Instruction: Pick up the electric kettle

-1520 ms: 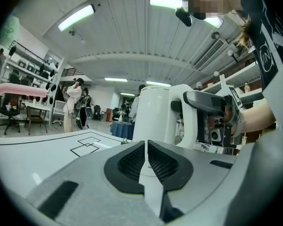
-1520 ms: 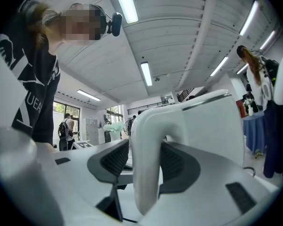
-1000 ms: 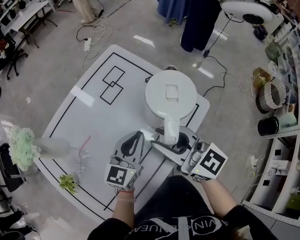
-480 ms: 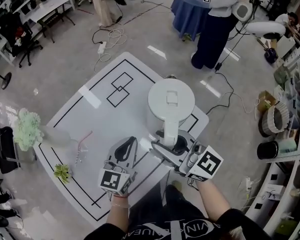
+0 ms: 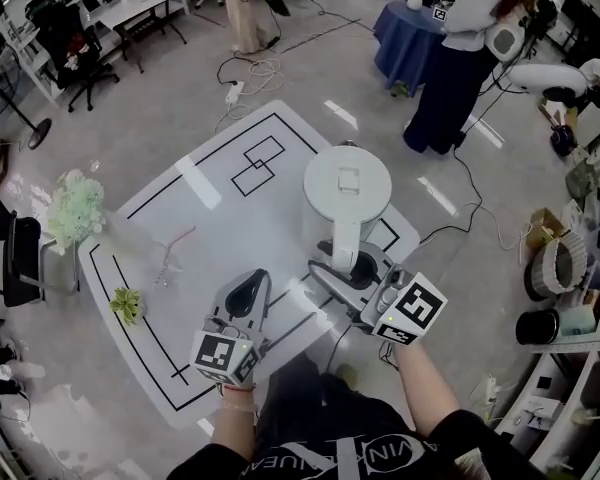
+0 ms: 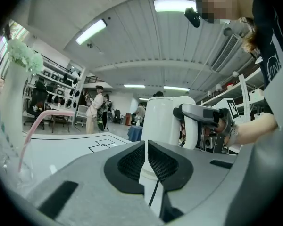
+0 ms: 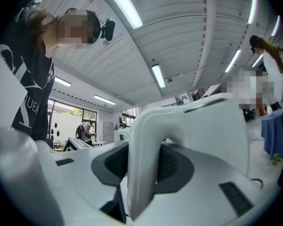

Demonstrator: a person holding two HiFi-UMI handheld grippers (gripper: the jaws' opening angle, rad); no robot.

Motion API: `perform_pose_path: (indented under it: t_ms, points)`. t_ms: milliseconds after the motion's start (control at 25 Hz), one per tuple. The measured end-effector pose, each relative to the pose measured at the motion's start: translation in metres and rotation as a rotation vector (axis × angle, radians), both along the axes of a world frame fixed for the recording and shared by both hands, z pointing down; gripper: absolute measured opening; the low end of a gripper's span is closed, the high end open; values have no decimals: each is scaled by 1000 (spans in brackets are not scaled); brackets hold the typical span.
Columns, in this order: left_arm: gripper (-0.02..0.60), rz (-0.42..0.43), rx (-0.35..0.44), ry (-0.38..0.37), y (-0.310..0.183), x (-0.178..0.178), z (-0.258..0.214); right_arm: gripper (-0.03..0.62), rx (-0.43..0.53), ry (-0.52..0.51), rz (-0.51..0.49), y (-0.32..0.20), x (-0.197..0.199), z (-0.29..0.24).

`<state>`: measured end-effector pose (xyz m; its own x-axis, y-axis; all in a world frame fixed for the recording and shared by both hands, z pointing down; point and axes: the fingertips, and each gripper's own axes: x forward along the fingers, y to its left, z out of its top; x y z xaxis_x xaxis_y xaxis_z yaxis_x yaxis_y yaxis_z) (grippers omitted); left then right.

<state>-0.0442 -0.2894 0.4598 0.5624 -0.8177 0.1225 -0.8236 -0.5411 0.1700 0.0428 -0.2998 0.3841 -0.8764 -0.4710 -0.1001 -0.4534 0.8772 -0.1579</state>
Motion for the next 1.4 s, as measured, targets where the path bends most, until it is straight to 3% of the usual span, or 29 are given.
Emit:
perform_pose_path:
  t_ms: [440,1400]
  points:
    - [23,-67,26,-20,22,-7,-13,118,24,2,-51,13,1,-13]
    - [23,-120,57,1,33,6,-37,118,24,8,-43,34,34,-27]
